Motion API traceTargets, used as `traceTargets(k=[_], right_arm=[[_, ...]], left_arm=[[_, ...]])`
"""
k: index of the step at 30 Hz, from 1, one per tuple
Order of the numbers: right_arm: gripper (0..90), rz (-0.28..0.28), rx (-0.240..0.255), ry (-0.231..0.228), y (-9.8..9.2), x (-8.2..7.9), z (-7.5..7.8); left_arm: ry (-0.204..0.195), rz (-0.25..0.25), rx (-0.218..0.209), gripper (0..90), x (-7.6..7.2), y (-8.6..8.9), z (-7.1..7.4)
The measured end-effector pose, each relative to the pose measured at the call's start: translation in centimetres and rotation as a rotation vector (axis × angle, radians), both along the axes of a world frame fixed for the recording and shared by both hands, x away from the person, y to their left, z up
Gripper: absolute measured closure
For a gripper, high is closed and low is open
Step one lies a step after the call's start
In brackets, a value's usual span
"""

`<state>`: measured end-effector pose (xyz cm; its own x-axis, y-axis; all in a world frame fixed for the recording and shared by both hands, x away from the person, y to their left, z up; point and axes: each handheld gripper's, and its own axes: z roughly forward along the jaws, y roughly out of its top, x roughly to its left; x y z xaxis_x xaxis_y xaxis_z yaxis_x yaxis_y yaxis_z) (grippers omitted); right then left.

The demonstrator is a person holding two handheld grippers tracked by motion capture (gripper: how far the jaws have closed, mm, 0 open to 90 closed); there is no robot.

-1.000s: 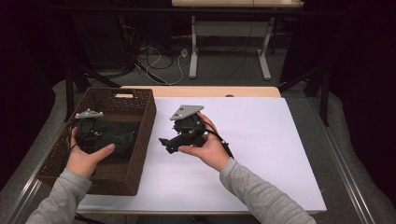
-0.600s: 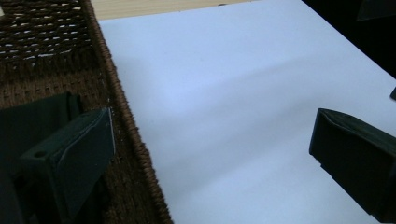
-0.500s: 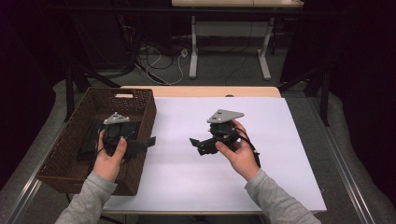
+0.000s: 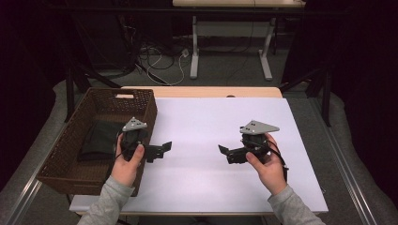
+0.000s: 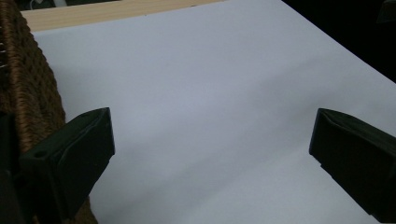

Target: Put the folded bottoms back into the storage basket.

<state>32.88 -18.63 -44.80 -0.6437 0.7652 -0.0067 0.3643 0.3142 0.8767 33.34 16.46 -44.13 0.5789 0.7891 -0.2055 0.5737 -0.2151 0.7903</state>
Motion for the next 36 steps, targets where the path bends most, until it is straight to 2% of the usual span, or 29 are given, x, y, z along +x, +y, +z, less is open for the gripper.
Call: traceTargets(k=[2,11,15,16,20,26,27,30,32,34,36], right_arm=[[0.0,-0.02,-0.018,-0.005,-0.6,-0.4,-0.5],[0.0,-0.052,0.016,0.028,-2.6,-1.4,-3.0],[0.0,-0.073,0.028,0.033,-3.4,-1.8,-4.1],[0.0,-0.077,0.022,0.033,-3.6,-1.9,-4.4],[0.0,-0.088,0.03,0.042,-4.4,-2.1,-5.5],[0.0,-0.102,0.019,0.051,-4.9,-2.2,-7.5],[0.0,-0.105,0.012,0.056,-5.0,-2.2,-7.6],[0.0,-0.108,0.018,0.063,-5.3,-2.0,-8.0],[0.0,-0.116,0.018,0.058,-5.5,-1.9,-8.3],[0.0,-0.125,0.025,0.065,-5.7,-1.8,-8.5],[0.0,-0.132,0.022,0.075,-6.0,-1.7,-8.6]], left_arm=[[0.001,-0.006,-0.011,0.1,-0.1,-0.4,-0.4],[0.002,-0.031,-0.027,0.1,-0.4,-1.9,-2.5],[0.0,-0.043,-0.026,0.0,-0.5,-2.5,-3.9],[-0.007,-0.042,-0.037,0.0,-0.5,-2.8,-4.3],[0.006,-0.06,-0.046,0.1,-0.6,-3.5,-5.7],[-0.006,-0.086,-0.017,0.0,-0.8,-4.0,-7.2],[0.005,-0.08,-0.029,0.0,-0.9,-4.2,-7.5],[0.016,-0.089,-0.029,0.0,-0.9,-4.3,-8.2],[0.016,-0.091,-0.031,0.0,-0.8,-4.3,-8.4],[0.02,-0.084,-0.047,0.0,-0.8,-4.3,-8.7],[0.022,-0.083,-0.045,0.0,-0.8,-4.2,-8.8]])
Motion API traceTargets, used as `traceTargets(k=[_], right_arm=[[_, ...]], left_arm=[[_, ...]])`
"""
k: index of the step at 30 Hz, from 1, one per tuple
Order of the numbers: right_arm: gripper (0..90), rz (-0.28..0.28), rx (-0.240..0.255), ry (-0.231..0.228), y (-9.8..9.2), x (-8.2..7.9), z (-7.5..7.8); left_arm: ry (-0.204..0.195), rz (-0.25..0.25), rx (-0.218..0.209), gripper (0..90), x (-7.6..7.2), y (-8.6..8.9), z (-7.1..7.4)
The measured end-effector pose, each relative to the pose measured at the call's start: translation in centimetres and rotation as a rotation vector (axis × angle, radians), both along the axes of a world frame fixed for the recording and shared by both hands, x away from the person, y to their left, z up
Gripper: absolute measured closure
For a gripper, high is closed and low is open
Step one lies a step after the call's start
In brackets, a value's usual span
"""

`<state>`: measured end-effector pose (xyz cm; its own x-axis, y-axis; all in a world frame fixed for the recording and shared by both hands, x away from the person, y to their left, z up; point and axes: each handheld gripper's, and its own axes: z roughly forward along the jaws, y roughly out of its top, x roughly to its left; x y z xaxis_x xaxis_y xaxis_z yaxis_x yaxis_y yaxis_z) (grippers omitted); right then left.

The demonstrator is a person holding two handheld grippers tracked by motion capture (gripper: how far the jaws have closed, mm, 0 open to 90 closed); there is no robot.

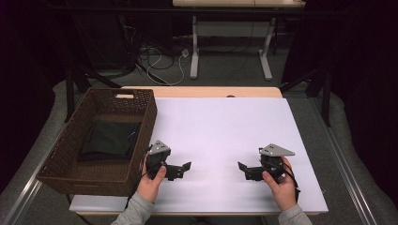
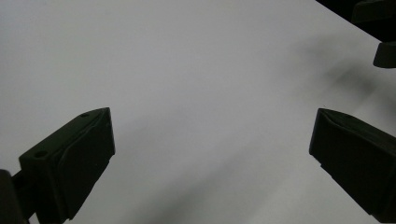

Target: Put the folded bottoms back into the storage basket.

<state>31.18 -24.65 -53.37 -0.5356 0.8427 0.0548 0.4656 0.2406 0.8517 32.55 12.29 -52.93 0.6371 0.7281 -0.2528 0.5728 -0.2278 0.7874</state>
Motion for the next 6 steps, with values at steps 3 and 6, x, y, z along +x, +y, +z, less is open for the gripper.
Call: traceTargets(k=[3,6], right_arm=[[0.0,-0.014,0.017,0.008,-0.27,0.12,-0.18],[0.0,-0.017,0.028,0.013,-0.49,0.21,-0.28]], left_arm=[[-0.006,0.003,0.007,0.1,0.05,0.09,-0.12],[-0.005,0.006,0.002,0.1,0.06,0.12,-0.16]])
